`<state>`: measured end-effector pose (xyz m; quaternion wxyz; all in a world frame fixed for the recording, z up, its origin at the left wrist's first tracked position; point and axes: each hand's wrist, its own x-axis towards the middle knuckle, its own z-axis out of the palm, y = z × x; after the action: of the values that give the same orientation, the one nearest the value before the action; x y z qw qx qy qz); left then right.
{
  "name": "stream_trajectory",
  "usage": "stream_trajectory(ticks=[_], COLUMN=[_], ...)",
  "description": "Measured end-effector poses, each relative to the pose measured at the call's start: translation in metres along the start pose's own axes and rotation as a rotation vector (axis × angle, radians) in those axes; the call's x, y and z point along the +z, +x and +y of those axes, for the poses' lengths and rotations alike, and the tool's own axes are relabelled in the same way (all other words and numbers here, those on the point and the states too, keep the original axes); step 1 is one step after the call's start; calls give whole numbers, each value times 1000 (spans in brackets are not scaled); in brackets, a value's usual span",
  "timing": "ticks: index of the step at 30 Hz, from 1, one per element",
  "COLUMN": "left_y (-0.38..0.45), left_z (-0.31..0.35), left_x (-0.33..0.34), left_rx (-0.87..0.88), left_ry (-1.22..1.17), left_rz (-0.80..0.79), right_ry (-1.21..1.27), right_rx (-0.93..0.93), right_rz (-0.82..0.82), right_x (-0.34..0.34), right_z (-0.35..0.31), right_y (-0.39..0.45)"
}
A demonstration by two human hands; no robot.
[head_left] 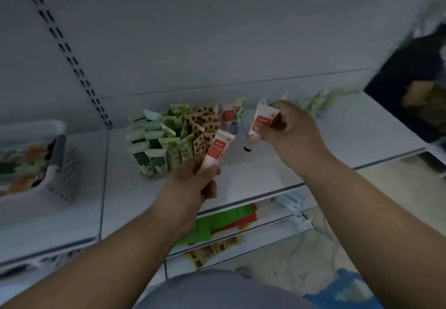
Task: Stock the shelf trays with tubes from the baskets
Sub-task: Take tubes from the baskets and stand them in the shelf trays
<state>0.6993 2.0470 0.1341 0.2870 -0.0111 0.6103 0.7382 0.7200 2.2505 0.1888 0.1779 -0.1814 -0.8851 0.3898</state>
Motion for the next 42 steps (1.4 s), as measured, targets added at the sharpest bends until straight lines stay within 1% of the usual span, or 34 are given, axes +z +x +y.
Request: stream_trajectory(ticks=[3,5,7,10,14,18,19,20,22,23,24,26,27,28,29,31,33,34,36,38,42], left_y=[2,4,4,1,0,3,3,3,3,5,7,14,17,20,23,27,29,30,31,32,35], left_z=[-16,-25,-35,-42,-46,-47,-47,-47,-45,-43,-42,-41,-41,-41,-42,-46,-51,-53,-56,-57,-60], left_x=[16,22,28,32,40,47,49,52,57,59,60,63,64,65,65,63,60,59,57,57,58], left_rx=[58,101,145,184,202,218,218,223,247,260,271,292,297,304,314,354,418,452,509,541,524], left_ry=[32,82,129,207,193,231,268,304,350,368,386,417,437,468,514,668,866,951,1074,1136,1203], left_rz=[89,165,287,401,469,489,494,499,500,501,504,492,482,470,464,475,468,436,363,329,306], right_ry=[3,4,-42,-86,-105,-123,-116,-94,-27,34,93,120,103,84,54,-38,-173,-237,-329,-379,-447], right_rx=[-149,-239,-325,-414,-464,-520,-513,-493,-413,-369,-332,-274,-260,-257,-265,-317,-410,-458,-524,-571,-579], right_rz=[-86,-101,-129,-138,-236,-362,-370,-340,-237,-246,-320,-584,-685,-712,-674,-489,-317,-271,-244,-260,-375], right_x=[1,5,11,23,38,48,49,49,39,32,25,9,4,0,-3,-8,-12,-13,-8,2,26], right_z=[15,16,18,15,21,26,26,26,25,25,25,23,24,25,26,29,28,27,23,20,24], right_y=[32,47,60,74,81,83,83,81,73,67,60,44,39,37,39,53,69,76,85,88,87])
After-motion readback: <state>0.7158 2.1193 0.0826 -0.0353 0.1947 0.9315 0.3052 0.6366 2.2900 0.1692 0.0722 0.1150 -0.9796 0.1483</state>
